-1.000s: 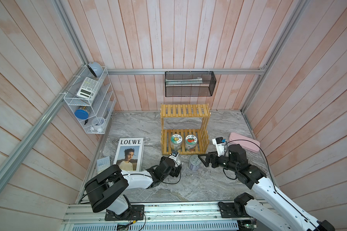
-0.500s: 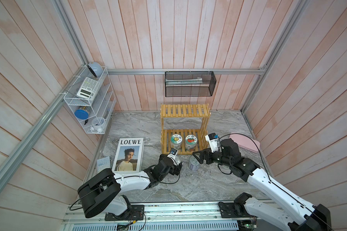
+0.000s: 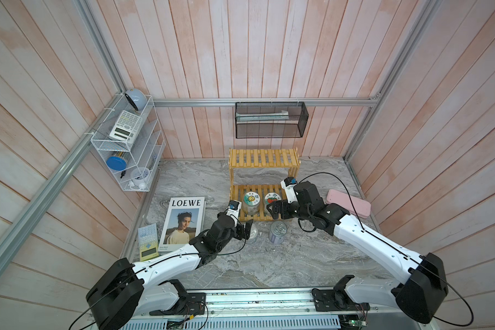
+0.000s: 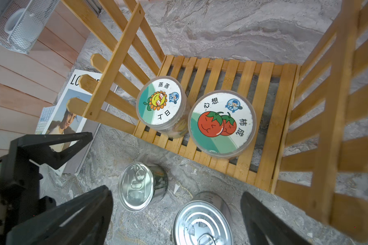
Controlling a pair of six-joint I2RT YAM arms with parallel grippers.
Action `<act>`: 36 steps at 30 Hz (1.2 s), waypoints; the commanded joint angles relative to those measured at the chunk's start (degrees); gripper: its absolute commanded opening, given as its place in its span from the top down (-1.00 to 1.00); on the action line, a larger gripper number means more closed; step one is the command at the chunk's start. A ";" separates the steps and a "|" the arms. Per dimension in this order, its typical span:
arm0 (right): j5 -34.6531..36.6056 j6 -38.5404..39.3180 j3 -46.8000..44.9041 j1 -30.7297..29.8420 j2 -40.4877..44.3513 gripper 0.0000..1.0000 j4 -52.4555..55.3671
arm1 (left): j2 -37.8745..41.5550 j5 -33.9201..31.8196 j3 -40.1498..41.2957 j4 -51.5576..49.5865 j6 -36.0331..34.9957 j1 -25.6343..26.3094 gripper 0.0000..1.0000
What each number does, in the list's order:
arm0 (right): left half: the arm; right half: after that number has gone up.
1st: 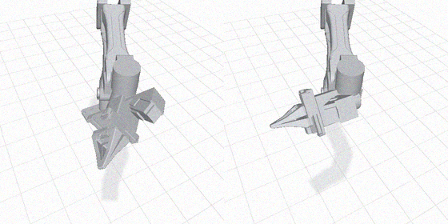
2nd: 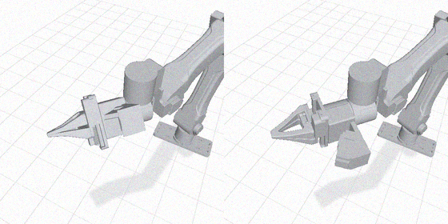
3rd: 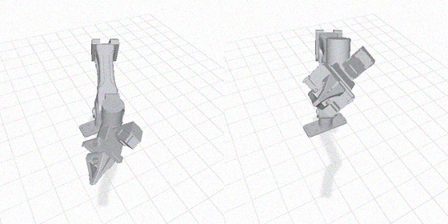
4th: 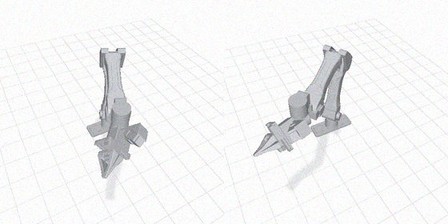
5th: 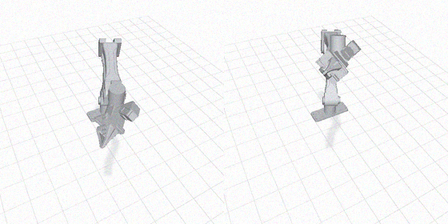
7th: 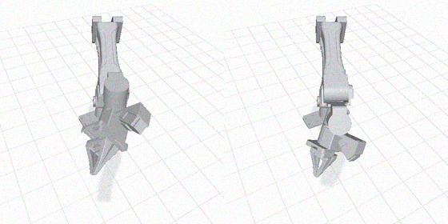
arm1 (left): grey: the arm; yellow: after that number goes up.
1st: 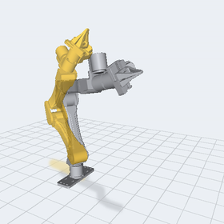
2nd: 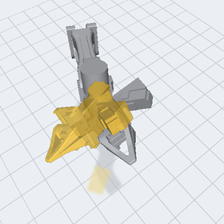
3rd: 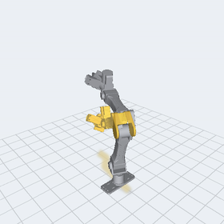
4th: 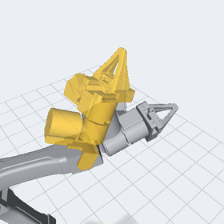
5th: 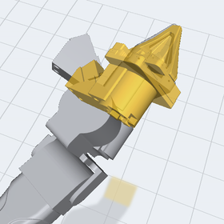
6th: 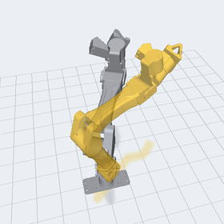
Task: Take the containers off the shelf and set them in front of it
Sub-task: 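Pick up a container from the shelf.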
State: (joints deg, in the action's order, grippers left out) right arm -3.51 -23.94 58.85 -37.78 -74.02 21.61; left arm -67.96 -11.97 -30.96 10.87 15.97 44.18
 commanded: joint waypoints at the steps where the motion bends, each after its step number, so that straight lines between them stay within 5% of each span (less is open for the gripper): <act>1: 4.20 -0.02 3.48 -0.54 -2.63 -0.96 3.44 | 1.83 6.56 -2.48 -5.02 3.91 -3.41 -1.00; 11: 10.89 -3.61 11.29 -0.73 -11.27 -0.96 7.57 | 2.95 16.99 -4.28 -5.69 6.84 -10.03 -1.00; 36: 20.21 -11.69 15.07 -1.81 -23.69 -0.96 2.88 | 2.62 19.42 -3.97 -6.35 6.29 -12.28 -0.99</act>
State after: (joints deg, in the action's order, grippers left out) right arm 14.76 -34.28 72.16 -38.98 -96.60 25.39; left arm -65.76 6.28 -33.71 4.67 22.74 32.23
